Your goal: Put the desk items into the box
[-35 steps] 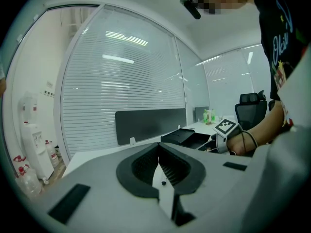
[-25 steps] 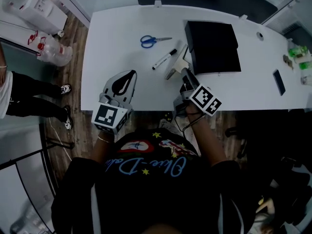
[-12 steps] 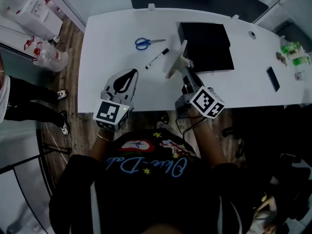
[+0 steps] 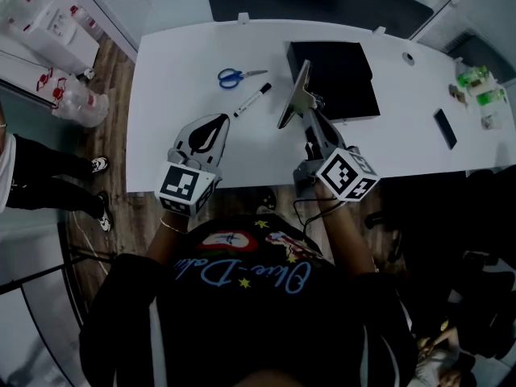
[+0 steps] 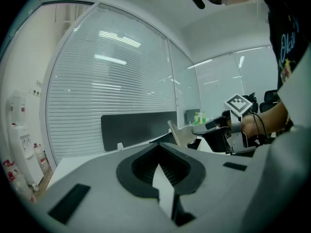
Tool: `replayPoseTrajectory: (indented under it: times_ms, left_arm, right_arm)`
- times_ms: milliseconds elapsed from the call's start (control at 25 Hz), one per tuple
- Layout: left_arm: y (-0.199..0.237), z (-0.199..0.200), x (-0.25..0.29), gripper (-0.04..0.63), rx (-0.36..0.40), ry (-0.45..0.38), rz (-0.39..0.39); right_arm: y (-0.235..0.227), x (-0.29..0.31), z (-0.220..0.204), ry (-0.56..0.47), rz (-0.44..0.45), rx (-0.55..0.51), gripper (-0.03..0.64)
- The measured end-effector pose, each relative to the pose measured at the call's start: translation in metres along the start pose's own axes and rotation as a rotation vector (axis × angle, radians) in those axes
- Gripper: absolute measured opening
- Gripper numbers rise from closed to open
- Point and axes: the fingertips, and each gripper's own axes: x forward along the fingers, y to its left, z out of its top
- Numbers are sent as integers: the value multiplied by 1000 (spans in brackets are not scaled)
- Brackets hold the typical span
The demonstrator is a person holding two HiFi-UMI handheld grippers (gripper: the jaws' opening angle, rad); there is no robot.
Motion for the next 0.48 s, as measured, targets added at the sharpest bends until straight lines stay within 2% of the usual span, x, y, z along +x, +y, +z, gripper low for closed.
replayPoseTrajectory:
  times_ms: [480]
  left_arm:
    - [1, 13, 9, 8, 8, -28, -10]
  right_arm:
    - [25, -11, 34, -64, 59, -76, 14]
